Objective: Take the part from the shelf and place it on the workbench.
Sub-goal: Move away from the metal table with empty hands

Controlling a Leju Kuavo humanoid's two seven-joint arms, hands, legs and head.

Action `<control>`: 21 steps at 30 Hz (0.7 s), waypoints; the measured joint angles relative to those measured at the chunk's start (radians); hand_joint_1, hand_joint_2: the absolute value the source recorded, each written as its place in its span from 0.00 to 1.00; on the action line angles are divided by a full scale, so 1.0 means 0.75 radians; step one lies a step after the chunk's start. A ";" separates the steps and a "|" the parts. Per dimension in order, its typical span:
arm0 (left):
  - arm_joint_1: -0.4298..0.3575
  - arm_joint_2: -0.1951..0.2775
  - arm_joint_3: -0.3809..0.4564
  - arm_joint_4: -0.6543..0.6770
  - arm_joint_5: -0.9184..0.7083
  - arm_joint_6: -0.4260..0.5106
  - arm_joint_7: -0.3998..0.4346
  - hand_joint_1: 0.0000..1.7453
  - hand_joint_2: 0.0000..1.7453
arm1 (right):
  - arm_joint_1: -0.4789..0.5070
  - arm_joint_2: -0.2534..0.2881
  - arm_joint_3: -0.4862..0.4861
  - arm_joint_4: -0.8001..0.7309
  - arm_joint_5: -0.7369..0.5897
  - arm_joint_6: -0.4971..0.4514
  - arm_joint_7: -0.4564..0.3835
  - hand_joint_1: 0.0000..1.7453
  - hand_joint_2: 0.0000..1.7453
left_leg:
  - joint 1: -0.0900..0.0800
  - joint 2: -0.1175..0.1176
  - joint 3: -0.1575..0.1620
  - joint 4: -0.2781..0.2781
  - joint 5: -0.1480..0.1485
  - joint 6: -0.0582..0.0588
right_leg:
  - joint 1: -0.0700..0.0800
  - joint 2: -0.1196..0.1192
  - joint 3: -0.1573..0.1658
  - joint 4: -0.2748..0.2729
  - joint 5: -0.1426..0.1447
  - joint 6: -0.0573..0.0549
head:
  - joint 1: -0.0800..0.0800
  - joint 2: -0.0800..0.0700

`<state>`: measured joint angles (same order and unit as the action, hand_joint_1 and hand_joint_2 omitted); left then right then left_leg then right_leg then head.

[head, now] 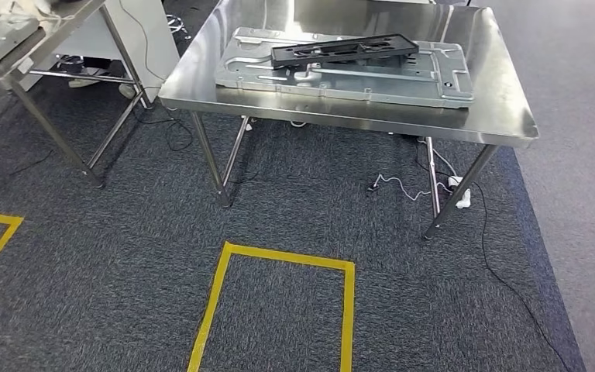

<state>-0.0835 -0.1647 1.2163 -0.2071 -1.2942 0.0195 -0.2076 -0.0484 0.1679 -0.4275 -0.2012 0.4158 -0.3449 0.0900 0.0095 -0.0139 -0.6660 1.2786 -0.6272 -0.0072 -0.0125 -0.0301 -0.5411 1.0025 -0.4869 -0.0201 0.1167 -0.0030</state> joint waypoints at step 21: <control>0.003 -0.002 -0.018 0.000 -0.040 0.020 -0.019 0.00 0.00 | 0.007 -0.001 0.002 0.010 -0.020 0.143 0.047 0.00 0.00 | -0.004 -0.089 0.146 -0.355 0.209 0.056 | -0.012 0.118 -0.003 0.072 -0.035 0.055 | 0.001 0.000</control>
<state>-0.0811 -0.1658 1.2032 -0.2071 -1.3244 0.0347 -0.2215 -0.0428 0.1675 -0.4257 -0.1939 0.4009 -0.2373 0.1249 0.0061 -0.0809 -0.5563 1.0126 -0.4707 0.0347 -0.0214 0.0583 -0.5430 1.0567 -0.5132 0.0209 0.1173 -0.0030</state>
